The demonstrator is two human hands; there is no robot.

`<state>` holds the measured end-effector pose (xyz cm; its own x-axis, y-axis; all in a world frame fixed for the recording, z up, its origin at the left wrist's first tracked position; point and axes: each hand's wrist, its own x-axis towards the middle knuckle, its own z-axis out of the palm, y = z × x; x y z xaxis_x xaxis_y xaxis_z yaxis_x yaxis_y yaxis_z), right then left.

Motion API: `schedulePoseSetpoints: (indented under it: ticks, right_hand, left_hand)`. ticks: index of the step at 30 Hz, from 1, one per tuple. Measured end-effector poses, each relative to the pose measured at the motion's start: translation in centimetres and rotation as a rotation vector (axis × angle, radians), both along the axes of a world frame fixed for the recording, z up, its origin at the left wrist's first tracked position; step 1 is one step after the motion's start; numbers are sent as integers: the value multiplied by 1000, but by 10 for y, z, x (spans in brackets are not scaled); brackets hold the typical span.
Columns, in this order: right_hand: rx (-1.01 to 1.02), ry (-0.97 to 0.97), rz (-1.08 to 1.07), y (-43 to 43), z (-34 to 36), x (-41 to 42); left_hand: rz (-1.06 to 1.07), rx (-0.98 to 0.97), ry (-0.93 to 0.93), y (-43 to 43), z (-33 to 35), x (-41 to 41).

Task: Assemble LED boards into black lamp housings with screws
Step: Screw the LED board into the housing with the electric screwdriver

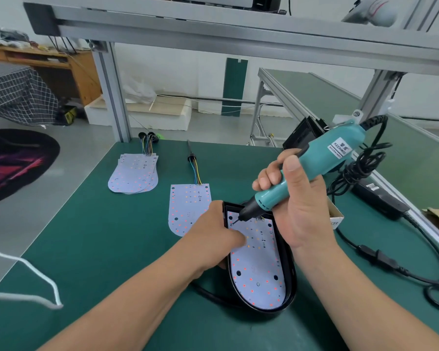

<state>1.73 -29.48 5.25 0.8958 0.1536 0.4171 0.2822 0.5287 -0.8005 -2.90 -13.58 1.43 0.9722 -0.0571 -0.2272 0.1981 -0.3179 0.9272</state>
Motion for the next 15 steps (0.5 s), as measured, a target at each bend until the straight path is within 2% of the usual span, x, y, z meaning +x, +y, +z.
schedulePoseSetpoints:
  ticks: [10, 15]
  right_hand:
    - [-62, -13, 104, 2, 1, -3]
    - [14, 14, 96, -6, 0, -2]
  left_hand:
    - [-5, -28, 34, 1, 0, 1]
    - [-16, -62, 27, 0, 2, 1]
